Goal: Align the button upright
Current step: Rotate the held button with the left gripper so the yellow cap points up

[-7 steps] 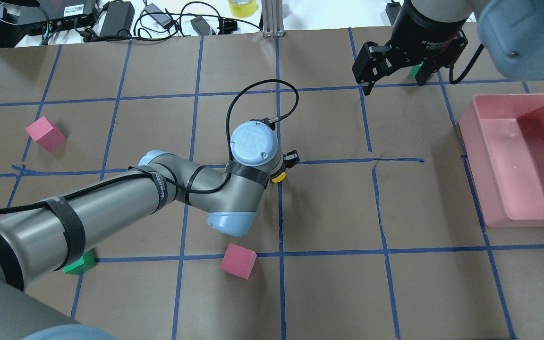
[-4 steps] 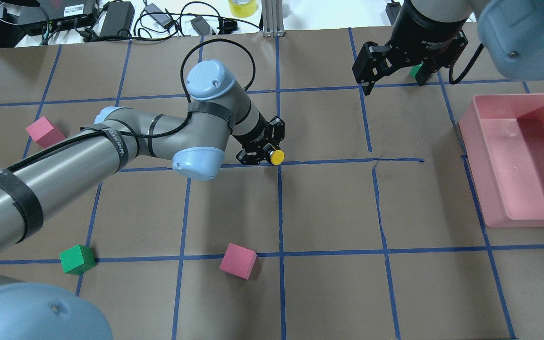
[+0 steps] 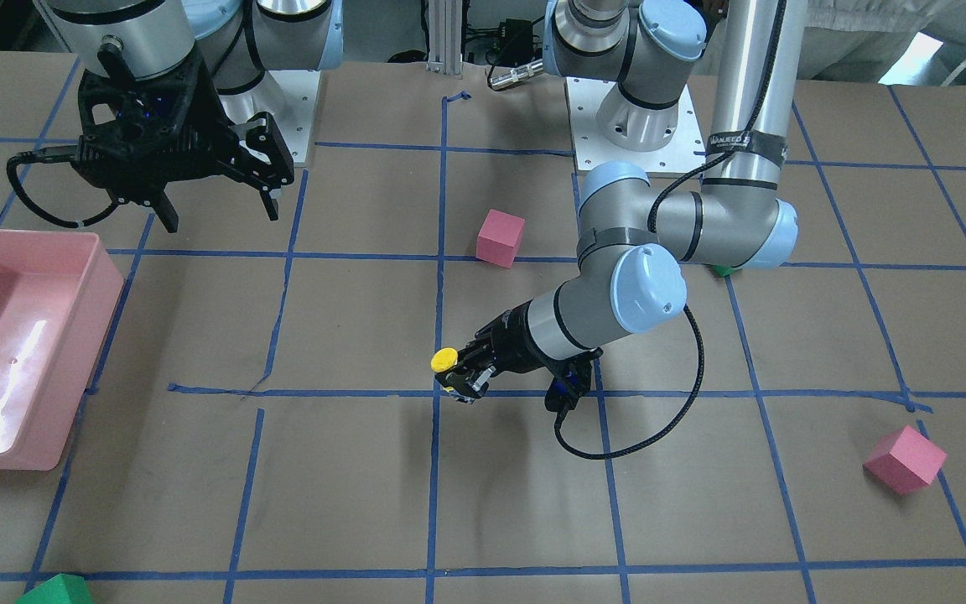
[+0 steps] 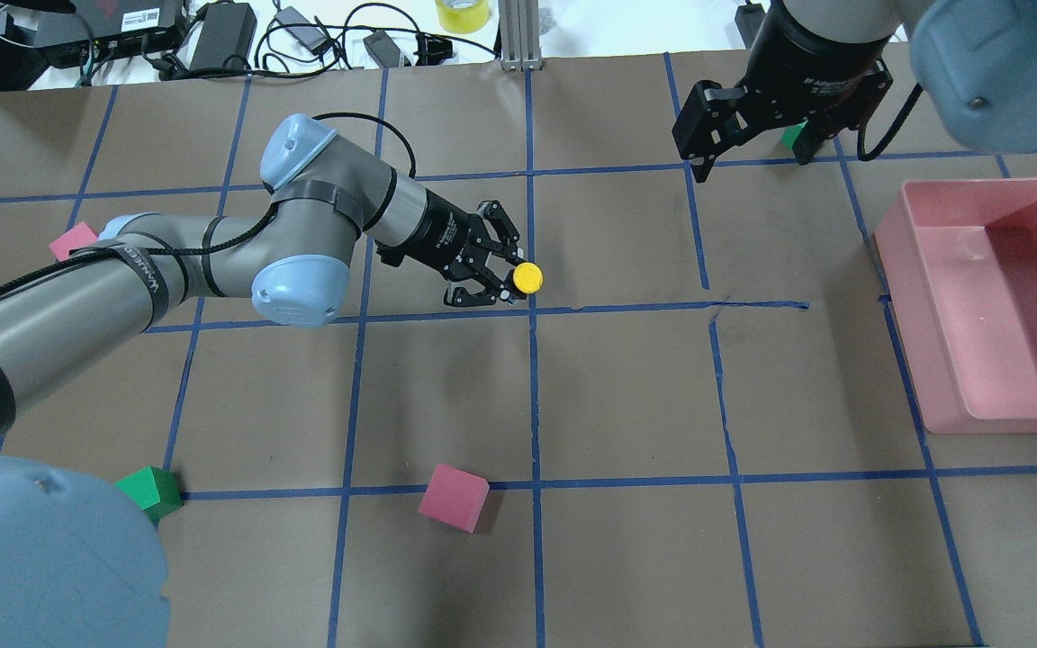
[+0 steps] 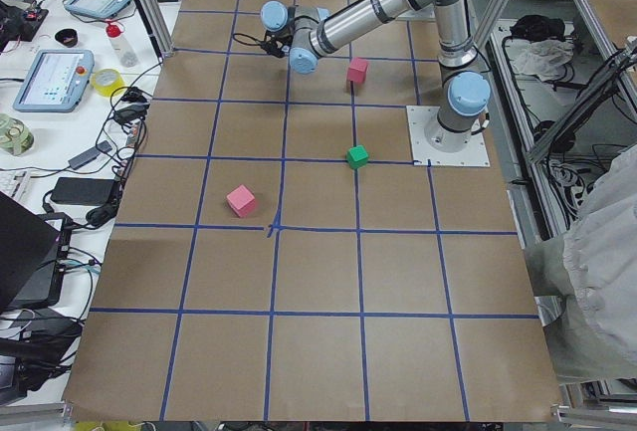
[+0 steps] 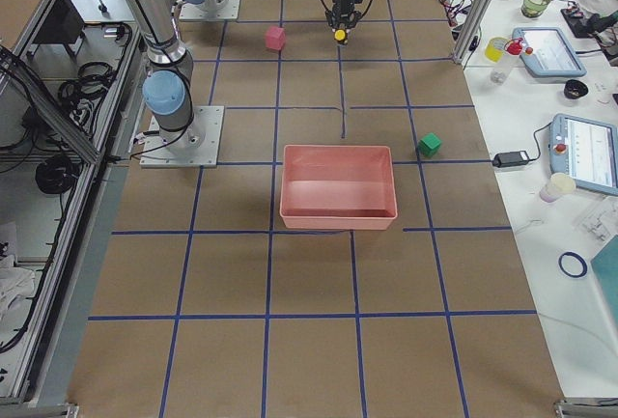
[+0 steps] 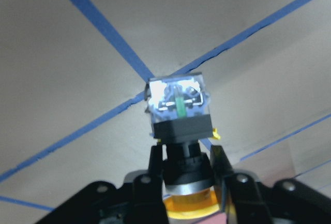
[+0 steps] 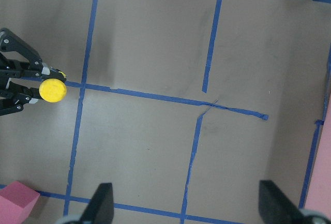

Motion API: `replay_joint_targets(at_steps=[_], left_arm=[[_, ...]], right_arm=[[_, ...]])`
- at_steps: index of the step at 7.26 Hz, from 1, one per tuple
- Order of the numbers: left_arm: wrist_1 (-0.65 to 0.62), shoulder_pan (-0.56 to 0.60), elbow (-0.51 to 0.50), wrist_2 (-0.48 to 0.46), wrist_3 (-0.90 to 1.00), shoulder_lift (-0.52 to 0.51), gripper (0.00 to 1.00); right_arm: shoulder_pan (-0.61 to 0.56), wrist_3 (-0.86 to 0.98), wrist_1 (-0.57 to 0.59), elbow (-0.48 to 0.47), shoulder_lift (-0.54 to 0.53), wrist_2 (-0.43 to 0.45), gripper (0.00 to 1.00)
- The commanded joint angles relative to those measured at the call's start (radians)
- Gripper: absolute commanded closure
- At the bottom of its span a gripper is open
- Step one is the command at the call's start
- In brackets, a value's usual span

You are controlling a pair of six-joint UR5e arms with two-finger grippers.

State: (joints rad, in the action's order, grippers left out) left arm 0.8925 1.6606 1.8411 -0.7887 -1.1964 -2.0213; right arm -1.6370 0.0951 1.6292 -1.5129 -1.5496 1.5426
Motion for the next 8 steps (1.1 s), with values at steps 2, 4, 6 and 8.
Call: replay_joint_targets(at_steps=[2,4,6,8], left_arm=[[0.003,-0.008,0.05,0.17,-0.032,-0.016,1.0],[0.005,-0.018,0.084,0.175,-0.017,-0.043,1.0],[0.005,-0.028,0.084,0.175,-0.018,-0.069,1.0],[0.005,-0.036,0.086,0.174,-0.012,-0.085,1.0]], right_arm=[[-0.001,0.0,0.0,-0.001,-0.001,0.001,0.0],[0.0,0.001,0.0,-0.001,0.0,0.002,0.0],[-0.001,0.0,0.0,-0.001,0.0,0.001,0.0],[-0.001,0.0,0.0,-0.003,-0.001,0.002,0.0]])
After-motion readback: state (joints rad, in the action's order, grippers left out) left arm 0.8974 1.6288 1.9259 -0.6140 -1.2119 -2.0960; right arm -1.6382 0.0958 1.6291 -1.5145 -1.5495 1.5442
